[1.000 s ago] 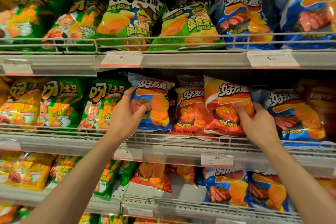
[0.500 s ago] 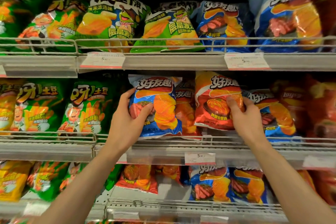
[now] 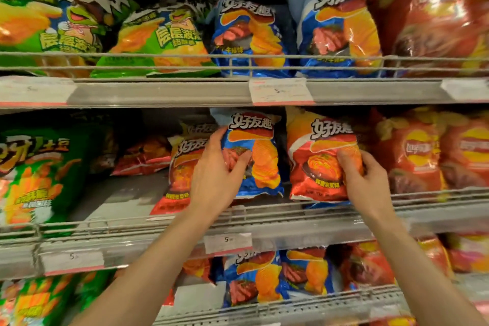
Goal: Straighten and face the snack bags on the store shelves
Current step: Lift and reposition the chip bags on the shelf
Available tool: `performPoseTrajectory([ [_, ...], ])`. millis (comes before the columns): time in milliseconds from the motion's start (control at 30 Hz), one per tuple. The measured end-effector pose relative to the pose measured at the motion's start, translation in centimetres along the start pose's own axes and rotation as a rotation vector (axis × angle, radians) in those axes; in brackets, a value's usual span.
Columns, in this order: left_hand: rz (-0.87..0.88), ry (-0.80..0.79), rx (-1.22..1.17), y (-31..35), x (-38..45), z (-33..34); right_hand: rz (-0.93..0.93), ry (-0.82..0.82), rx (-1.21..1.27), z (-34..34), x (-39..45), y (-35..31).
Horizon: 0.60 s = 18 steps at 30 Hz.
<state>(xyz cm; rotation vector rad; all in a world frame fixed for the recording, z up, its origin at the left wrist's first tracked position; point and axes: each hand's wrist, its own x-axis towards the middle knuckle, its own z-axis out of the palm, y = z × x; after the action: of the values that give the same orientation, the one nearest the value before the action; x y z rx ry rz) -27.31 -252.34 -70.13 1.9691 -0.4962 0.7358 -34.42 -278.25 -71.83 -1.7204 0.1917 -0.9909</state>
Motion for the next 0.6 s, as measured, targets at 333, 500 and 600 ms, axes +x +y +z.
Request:
performPoseTrajectory([
  [333, -0.004, -0.181, 0.207, -1.3, 0.5, 2.7, -0.017, -0.018, -0.019, 0.6, 0.5, 1.0],
  [500, 0.235, 0.01, 0.572, -2.1, 0.8, 0.4, 0.014, -0.041, 0.001, 0.6, 0.5, 1.1],
  [600, 0.234, -0.085, 0.613, -3.2, 0.9, -0.2, 0.017, -0.042, -0.019, 0.5, 0.5, 1.1],
])
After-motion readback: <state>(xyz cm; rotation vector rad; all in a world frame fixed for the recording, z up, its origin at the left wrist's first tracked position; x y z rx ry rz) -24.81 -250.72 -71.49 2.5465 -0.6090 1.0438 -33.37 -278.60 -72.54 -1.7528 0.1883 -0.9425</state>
